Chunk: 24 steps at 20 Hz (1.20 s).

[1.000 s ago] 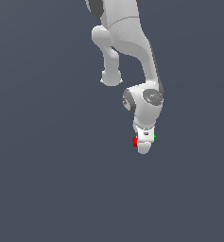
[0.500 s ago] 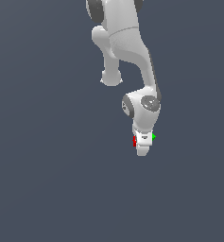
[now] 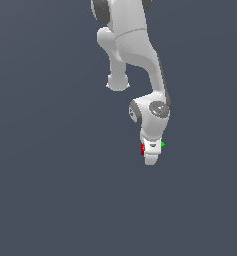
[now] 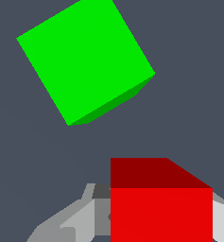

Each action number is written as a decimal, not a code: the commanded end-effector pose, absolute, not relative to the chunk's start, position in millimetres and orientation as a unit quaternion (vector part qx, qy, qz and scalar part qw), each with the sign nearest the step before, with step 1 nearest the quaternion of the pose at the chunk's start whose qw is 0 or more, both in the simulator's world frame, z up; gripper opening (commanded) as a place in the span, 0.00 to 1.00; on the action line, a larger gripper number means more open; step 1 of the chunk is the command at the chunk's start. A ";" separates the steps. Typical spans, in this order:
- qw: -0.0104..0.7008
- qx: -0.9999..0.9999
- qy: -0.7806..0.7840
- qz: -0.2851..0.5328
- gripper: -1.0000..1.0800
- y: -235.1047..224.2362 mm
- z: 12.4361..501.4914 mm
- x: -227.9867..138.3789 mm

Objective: Stack the red cube on top of the green cube.

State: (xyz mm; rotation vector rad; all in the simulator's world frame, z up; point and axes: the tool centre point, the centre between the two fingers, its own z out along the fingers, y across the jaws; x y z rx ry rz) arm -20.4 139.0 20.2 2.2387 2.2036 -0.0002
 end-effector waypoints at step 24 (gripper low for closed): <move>0.000 0.712 0.702 0.000 0.00 139.2 115.9 -21.2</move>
